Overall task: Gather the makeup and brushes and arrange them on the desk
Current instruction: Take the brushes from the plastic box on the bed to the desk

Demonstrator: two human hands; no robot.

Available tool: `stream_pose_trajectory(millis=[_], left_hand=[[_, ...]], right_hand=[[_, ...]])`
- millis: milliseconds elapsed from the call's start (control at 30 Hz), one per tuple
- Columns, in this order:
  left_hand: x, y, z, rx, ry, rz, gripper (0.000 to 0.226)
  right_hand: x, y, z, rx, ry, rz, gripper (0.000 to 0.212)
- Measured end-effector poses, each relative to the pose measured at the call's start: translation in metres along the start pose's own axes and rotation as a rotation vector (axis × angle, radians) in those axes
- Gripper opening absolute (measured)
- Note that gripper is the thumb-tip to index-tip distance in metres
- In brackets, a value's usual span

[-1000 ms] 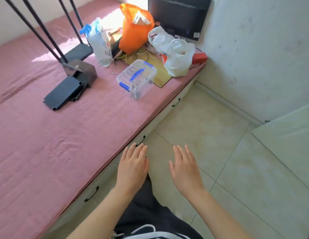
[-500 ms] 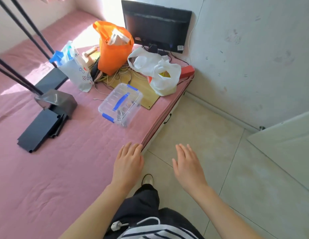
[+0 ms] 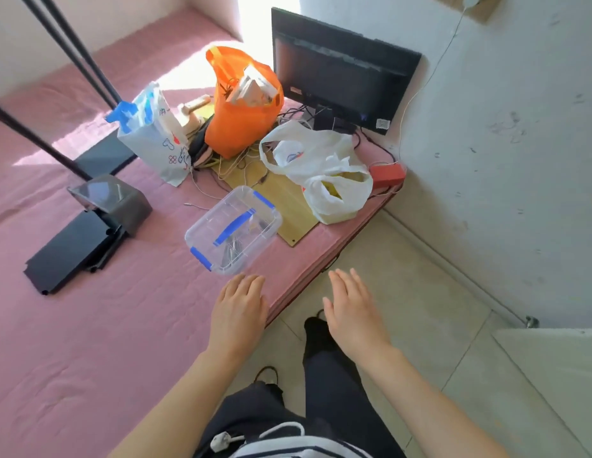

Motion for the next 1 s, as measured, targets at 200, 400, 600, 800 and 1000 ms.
stream_pose_trajectory(millis=[200, 400, 600, 800, 1000], left_hand=[[0.036, 0.009, -0.007, -0.004, -0.206, -0.036, 0.032], [0.046, 0.019, 0.002, -0.019, -0.431, -0.085, 0.032], [0.043, 0.031, 0.028, -0.028, -0.618, -0.068, 0.032], [0.051, 0.048, 0.070, -0.056, -0.707, -0.090, 0.033], [0.069, 0.071, 0.134, -0.070, -0.735, -0.105, 0.032]], right_hand=[[0.076, -0.005, -0.012, -0.097, -0.222, 0.060, 0.050], [0.137, -0.006, -0.003, -0.102, -0.424, 0.108, 0.050], [0.171, 0.018, 0.018, -0.114, -0.549, 0.175, 0.050], [0.201, 0.050, 0.051, -0.112, -0.592, 0.215, 0.049], [0.242, 0.086, 0.086, -0.111, -0.595, 0.219, 0.049]])
Point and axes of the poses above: each hand's wrist, its own x-axis towards the middle knuckle, its own y-axis out of the palm, z = x × y, the point moved 8 cm from there along x, towards the middle knuckle, and after that the axes turned 5 degrees about -z, right-handed, at the moved point
